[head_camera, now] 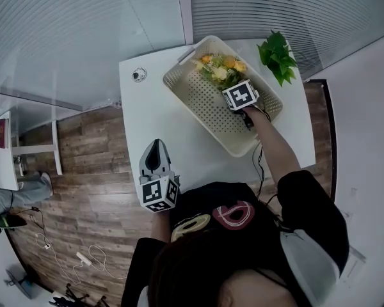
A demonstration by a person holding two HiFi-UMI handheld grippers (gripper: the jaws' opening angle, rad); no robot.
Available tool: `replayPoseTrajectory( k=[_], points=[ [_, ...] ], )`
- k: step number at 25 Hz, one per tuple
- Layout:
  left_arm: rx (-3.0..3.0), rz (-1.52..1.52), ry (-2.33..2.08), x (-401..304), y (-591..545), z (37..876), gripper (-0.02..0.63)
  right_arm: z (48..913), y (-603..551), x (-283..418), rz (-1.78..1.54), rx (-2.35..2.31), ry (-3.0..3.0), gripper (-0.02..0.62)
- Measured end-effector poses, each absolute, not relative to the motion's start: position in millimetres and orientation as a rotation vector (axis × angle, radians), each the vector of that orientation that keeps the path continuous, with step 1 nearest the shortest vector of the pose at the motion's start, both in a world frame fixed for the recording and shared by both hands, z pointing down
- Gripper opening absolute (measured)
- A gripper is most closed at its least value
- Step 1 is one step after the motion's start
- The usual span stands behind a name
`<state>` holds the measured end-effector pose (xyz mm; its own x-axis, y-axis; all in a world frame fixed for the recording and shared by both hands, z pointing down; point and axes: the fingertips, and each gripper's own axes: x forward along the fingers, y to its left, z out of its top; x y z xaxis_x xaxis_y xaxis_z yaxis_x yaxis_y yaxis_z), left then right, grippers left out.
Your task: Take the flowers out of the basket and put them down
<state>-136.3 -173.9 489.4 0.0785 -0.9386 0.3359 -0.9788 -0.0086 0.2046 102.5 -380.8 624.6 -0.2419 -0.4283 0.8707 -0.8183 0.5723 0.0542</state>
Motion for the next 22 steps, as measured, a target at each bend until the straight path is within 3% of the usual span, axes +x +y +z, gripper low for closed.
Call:
replayPoseTrajectory(
  k=[22],
  points=[
    [2.002,0.184,-1.920,-135,-163,492,0.018,608,-387,103,0.358,1.106,-1.875,0.074]
  ],
)
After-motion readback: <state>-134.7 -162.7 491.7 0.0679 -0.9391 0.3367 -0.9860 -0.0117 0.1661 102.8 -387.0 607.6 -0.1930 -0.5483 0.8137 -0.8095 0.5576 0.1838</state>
